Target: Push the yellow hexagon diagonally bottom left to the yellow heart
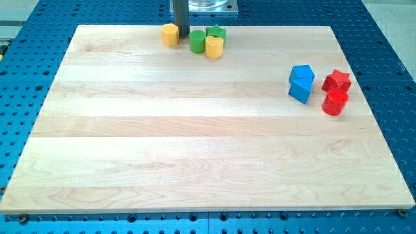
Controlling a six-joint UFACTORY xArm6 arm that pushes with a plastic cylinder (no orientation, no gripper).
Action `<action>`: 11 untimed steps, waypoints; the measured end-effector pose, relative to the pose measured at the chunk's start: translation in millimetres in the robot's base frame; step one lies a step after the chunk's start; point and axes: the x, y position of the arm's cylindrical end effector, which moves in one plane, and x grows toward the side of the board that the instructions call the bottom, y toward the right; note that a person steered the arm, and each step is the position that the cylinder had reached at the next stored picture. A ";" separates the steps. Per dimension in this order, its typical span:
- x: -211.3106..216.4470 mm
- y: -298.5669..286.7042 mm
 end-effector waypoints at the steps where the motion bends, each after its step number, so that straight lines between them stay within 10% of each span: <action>1: 0.6 -8.4; 3: 18.1 -126.5; 8: -16.2 -87.6; 11: 66.5 -65.6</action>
